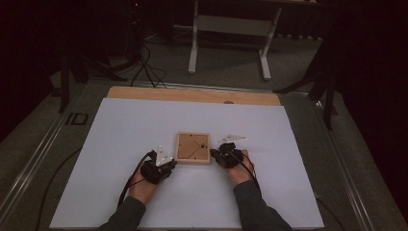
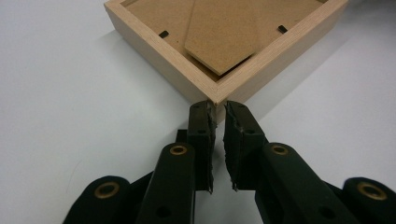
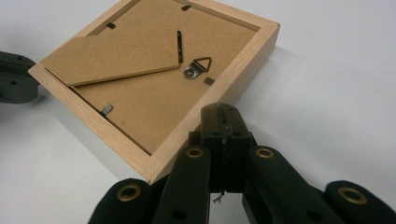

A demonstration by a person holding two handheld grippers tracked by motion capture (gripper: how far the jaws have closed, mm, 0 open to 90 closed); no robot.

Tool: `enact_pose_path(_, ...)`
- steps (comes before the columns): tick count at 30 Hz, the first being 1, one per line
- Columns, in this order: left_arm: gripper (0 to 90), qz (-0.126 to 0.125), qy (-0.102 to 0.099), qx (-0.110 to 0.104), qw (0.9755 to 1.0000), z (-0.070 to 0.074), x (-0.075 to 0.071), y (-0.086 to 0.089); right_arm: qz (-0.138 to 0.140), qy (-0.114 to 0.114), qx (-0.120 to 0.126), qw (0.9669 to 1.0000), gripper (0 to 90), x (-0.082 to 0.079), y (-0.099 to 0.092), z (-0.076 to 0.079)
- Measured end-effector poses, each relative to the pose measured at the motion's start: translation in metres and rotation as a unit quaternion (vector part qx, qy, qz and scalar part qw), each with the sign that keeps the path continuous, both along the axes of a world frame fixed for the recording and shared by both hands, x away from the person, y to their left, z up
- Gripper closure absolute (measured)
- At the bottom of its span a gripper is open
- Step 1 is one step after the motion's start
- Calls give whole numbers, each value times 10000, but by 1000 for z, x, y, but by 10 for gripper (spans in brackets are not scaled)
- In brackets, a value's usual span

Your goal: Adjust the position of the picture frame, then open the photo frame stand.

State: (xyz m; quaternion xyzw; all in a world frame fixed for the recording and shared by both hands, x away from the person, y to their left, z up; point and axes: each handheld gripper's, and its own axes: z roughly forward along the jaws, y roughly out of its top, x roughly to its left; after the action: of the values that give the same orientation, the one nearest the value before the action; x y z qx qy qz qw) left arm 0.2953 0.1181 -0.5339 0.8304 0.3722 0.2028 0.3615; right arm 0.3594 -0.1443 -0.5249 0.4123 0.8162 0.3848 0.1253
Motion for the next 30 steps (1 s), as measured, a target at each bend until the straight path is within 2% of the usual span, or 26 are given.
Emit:
enact_pose_path(10, 794, -59, -33, -58, 10000, 0, -1, 0, -74, -52, -25, 10000, 899, 0, 0, 0)
enact_pose_path(12, 791, -47, -39, -160, 9999, 1, -1, 1, -134, -134, -80, 9998, 898, -1, -1, 2)
enact_pose_path(13, 791, -47, -39, -160, 9999, 1, -1, 1, -167, -157, -67, 9997, 897, -1, -2, 3)
enact_pose_path(14, 787, -14, -68, -277, 9996, 4, -1, 3, -202, -220, -31, 9995, 895, -2, -4, 6)
enact_pose_path(16, 779, -5, -99, -339, 9994, 6, -2, 4, -198, -269, 16, 9994, 894, -4, -6, 9)
enact_pose_path(20, 768, 17, -133, -440, 9989, 9, -3, 7, -81, -444, 147, 9989, 891, -9, -6, 16)
enact_pose_path(26, 731, 46, -146, -638, 9978, 12, -4, 10, 125, -599, 107, 9981, 891, -16, 0, 18)
enact_pose_path(30, 681, 46, -195, -698, 9974, 14, -5, 11, 245, -680, 99, 9973, 888, -20, 4, 19)
